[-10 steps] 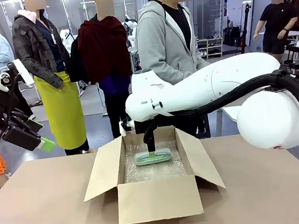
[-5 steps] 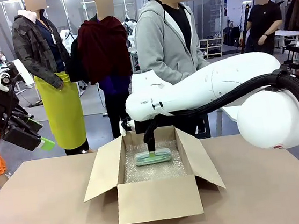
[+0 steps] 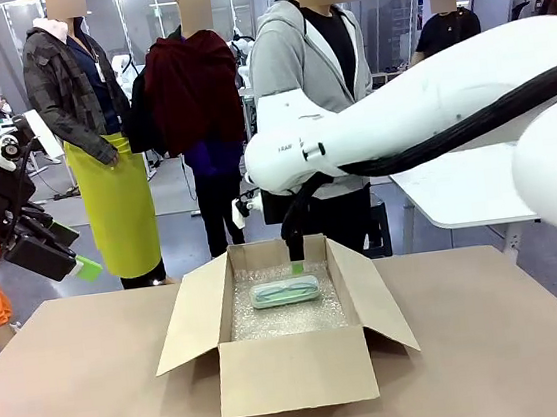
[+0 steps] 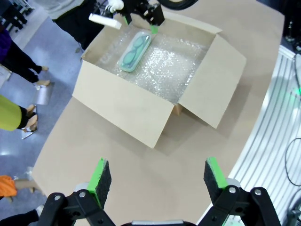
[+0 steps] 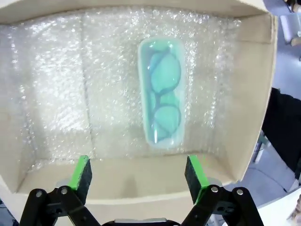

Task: Pack the glasses set securely to prepare it for shipping.
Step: Put the Glasses case from the right side of the table into the Package Box.

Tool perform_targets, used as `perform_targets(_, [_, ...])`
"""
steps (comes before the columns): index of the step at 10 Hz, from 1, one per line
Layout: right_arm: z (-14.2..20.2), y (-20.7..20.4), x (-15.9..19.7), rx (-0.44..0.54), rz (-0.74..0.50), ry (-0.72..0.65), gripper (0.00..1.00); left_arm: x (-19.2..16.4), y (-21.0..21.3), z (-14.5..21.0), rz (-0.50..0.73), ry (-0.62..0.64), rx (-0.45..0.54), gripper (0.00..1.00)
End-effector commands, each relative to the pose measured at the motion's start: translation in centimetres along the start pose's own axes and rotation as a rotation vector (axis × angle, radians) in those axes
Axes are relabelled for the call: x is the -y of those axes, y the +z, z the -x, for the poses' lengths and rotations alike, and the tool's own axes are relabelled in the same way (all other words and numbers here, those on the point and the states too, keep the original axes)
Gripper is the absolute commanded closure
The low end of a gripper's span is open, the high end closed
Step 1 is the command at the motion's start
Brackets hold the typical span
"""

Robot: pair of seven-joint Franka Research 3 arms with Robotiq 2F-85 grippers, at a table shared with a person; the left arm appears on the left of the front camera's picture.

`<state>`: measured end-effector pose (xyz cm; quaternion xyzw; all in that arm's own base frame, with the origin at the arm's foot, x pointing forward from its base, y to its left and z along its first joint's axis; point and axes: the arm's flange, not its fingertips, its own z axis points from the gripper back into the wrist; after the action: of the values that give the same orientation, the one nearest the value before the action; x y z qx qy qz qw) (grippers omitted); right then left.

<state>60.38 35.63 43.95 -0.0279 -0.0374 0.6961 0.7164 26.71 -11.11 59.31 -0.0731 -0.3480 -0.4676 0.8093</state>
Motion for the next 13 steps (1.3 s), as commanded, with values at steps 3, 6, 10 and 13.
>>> perform_targets(3, [7.7, 4.9, -4.7, 0.066, 0.091, -0.237, 0.0, -0.1, 0.1, 0.1, -0.001, -0.008, 0.001, 0.0])
perform_targets(6, [16.8, 9.2, -12.0, 0.168, 0.139, -0.472, 0.0, -0.1, 0.1, 0.1, -0.001, -0.008, 0.001, 0.0])
perform_targets(10, [26.9, 9.4, -19.3, 0.185, 0.18, -0.854, 0.0, -0.1, 0.1, 0.1, -0.001, -0.008, 0.001, 0.0])
perform_targets(13, [33.5, 8.6, -19.4, 0.104, 0.106, -1.109, 0.0, -0.1, 0.1, 0.1, -0.001, -0.008, 0.001, 0.0])
